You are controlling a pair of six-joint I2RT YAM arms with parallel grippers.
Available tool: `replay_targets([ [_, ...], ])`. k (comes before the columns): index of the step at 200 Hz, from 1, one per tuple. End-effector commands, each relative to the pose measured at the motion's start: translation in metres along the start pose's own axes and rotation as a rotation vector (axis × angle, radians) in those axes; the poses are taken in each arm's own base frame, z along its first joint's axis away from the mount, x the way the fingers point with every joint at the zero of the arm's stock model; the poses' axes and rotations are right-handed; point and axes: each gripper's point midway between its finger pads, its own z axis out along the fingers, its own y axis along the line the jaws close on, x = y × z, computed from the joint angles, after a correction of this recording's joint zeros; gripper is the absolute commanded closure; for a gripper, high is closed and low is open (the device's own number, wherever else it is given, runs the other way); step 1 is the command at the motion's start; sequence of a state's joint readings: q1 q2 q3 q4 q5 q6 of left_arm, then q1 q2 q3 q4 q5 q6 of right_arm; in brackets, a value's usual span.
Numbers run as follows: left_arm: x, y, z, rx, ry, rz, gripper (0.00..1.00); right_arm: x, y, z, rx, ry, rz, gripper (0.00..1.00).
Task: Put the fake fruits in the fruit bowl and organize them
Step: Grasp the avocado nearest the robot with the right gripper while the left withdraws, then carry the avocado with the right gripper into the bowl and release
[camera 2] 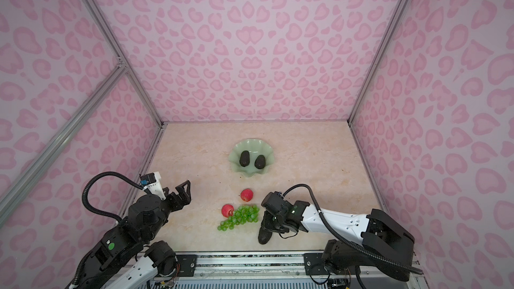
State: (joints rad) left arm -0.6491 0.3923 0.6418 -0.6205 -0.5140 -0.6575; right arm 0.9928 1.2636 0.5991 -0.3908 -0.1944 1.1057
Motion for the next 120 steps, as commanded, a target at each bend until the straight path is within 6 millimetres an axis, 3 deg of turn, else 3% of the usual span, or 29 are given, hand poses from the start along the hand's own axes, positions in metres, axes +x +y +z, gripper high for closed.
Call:
replay_targets([
  [1, 0.002, 0.005, 0.0, -0.018, -0.002, -0.012, 0.05, -0.013, 0.004, -0.007, 0.004, -0.061, -0.036, 0.64],
  [33, 0.004, 0.007, 0.0, -0.018, -0.002, -0.024, 0.05, -0.027, 0.005, -0.019, 0.029, -0.108, -0.071, 0.72],
  [53, 0.003, 0.007, -0.001, -0.015, -0.006, -0.025, 0.04, -0.045, 0.004, -0.04, 0.05, -0.152, -0.105, 0.74],
  [91, 0.006, 0.009, -0.003, -0.015, 0.0, -0.028, 0.04, -0.104, 0.025, -0.108, 0.08, -0.334, -0.27, 0.75],
  [120, 0.011, 0.011, -0.004, -0.012, 0.011, -0.042, 0.04, -0.147, 0.054, -0.132, 0.063, -0.396, -0.356, 0.76],
])
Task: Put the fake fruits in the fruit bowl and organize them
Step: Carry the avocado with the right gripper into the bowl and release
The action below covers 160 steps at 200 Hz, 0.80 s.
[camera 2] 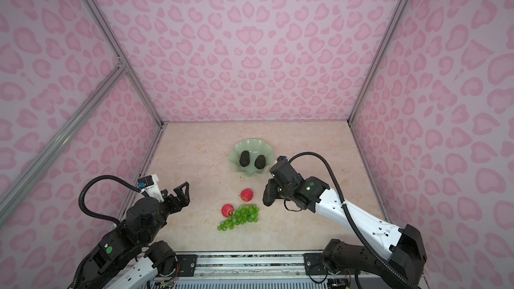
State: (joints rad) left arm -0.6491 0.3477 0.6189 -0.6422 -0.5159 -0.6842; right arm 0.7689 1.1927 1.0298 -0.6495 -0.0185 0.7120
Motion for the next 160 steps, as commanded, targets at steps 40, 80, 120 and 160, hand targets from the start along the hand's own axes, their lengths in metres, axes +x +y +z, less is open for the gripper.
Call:
replay_targets([
  [40, 0.014, 0.005, -0.003, 0.009, 0.046, -0.044, 0.04, -0.074, 0.042, 0.031, -0.016, -0.046, -0.264, 0.76],
  [80, 0.039, -0.006, 0.004, 0.062, 0.157, -0.069, 0.05, -0.106, 0.059, 0.085, 0.002, -0.006, -0.317, 0.77],
  [120, 0.069, -0.022, 0.017, 0.106, 0.295, -0.074, 0.07, -0.113, 0.048, 0.153, 0.035, 0.047, -0.302, 0.77],
  [160, 0.094, -0.04, 0.027, 0.167, 0.409, -0.08, 0.1, -0.114, 0.034, 0.198, 0.059, 0.096, -0.279, 0.76],
])
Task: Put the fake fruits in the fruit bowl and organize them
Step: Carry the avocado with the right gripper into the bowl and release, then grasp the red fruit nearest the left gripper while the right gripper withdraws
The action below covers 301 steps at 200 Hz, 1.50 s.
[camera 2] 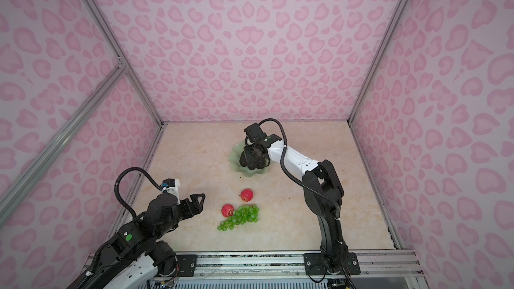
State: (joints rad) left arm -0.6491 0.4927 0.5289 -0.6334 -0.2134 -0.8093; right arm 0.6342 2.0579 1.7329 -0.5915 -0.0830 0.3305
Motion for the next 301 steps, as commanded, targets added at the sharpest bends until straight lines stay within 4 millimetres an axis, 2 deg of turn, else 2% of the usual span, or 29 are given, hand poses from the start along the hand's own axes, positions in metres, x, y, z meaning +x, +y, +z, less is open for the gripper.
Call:
replay_targets([
  [1, 0.007, -0.021, 0.007, 0.095, 0.052, -0.022, 0.1, -0.003, -0.001, 0.018, -0.01, 0.009, -0.003, 0.76],
  [15, 0.014, -0.022, 0.013, 0.099, 0.078, -0.022, 0.11, -0.003, -0.005, 0.028, -0.01, 0.024, 0.012, 0.71],
  [36, 0.021, -0.024, 0.02, 0.116, 0.103, -0.027, 0.11, -0.004, -0.007, 0.035, -0.021, 0.033, 0.031, 0.56],
  [58, 0.027, -0.028, 0.027, 0.129, 0.131, -0.027, 0.12, -0.01, -0.005, 0.028, -0.049, 0.015, 0.041, 0.46],
  [73, 0.03, -0.03, 0.031, 0.129, 0.147, -0.026, 0.12, -0.02, -0.003, 0.014, -0.067, -0.025, 0.045, 0.42],
  [115, 0.04, -0.037, 0.047, 0.144, 0.186, -0.027, 0.14, -0.053, 0.002, -0.058, -0.089, -0.195, 0.049, 0.32],
  [159, 0.053, -0.05, 0.067, 0.111, 0.238, 0.029, 0.14, -0.044, -0.007, -0.112, -0.105, -0.323, 0.085, 0.17],
  [162, 0.054, -0.05, 0.068, 0.107, 0.243, 0.036, 0.14, -0.034, -0.011, -0.107, -0.096, -0.302, 0.086, 0.17],
  [168, 0.057, -0.053, 0.071, 0.105, 0.255, 0.046, 0.14, -0.029, -0.014, -0.109, -0.091, -0.303, 0.089, 0.16],
  [180, 0.063, -0.057, 0.077, 0.086, 0.279, 0.066, 0.15, -0.023, -0.021, -0.116, -0.076, -0.307, 0.098, 0.15],
  [211, 0.081, -0.049, 0.091, 0.009, 0.334, 0.089, 0.17, -0.009, -0.036, -0.127, -0.06, -0.302, 0.119, 0.13],
  [233, 0.086, -0.043, 0.097, -0.036, 0.348, 0.1, 0.21, -0.005, -0.045, -0.13, -0.059, -0.304, 0.139, 0.13],
  [263, 0.082, -0.039, 0.1, -0.077, 0.342, 0.121, 0.25, -0.006, -0.052, -0.132, -0.057, -0.31, 0.153, 0.13],
  [301, 0.09, -0.035, 0.107, -0.105, 0.371, 0.128, 0.31, -0.007, -0.054, -0.129, -0.082, -0.303, 0.169, 0.13],
])
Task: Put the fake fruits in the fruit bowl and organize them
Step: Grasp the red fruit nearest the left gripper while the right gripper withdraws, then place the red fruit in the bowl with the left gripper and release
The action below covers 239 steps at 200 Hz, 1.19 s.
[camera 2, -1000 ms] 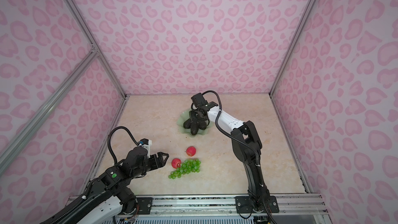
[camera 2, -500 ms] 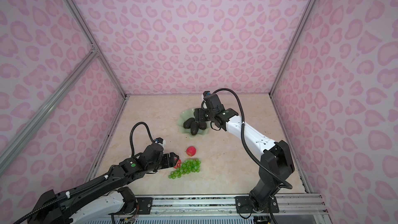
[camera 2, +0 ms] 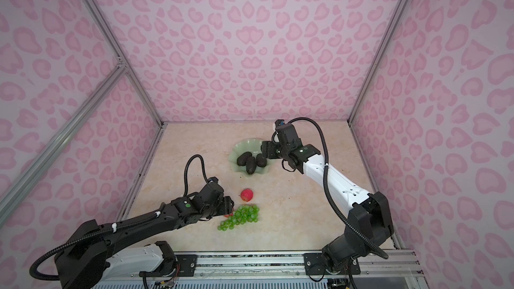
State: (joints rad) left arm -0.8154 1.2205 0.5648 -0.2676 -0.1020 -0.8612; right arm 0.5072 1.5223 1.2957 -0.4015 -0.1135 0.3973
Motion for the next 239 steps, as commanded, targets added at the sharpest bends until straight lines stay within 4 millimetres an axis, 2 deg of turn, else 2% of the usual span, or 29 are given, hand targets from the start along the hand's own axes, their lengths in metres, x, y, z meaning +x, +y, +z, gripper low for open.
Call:
replay_targets([
  [1, 0.0, 0.003, 0.004, -0.031, 0.008, 0.0, 0.31, -0.003, 0.003, 0.004, -0.031, -0.014, 0.012, 0.13],
  [43, 0.005, 0.004, 0.01, -0.04, 0.029, -0.001, 0.35, -0.005, -0.003, 0.002, -0.029, -0.02, 0.016, 0.13],
  [68, 0.002, 0.006, 0.008, -0.058, 0.023, 0.012, 0.5, -0.003, -0.009, 0.001, -0.026, -0.021, 0.029, 0.13],
  [91, -0.006, 0.004, -0.001, -0.062, -0.003, 0.027, 0.57, 0.001, -0.014, 0.001, -0.019, -0.018, 0.04, 0.14],
  [119, -0.02, -0.002, -0.019, -0.047, -0.057, 0.051, 0.6, 0.002, -0.02, 0.0, -0.016, -0.02, 0.05, 0.14],
  [145, -0.046, -0.011, -0.042, -0.043, -0.135, 0.085, 0.59, 0.0, -0.023, -0.005, -0.016, -0.025, 0.058, 0.14],
  [158, -0.066, -0.023, -0.052, -0.026, -0.184, 0.113, 0.59, 0.001, -0.024, -0.006, -0.014, -0.025, 0.058, 0.14],
  [176, -0.096, -0.039, -0.057, -0.014, -0.22, 0.144, 0.58, 0.005, -0.026, -0.008, -0.011, -0.019, 0.06, 0.14],
  [202, -0.134, -0.06, -0.043, -0.019, -0.221, 0.196, 0.57, 0.015, -0.029, -0.009, -0.004, 0.001, 0.066, 0.15],
  [239, -0.169, -0.087, -0.007, -0.013, -0.191, 0.25, 0.57, 0.032, -0.034, -0.01, -0.001, 0.03, 0.075, 0.15],
])
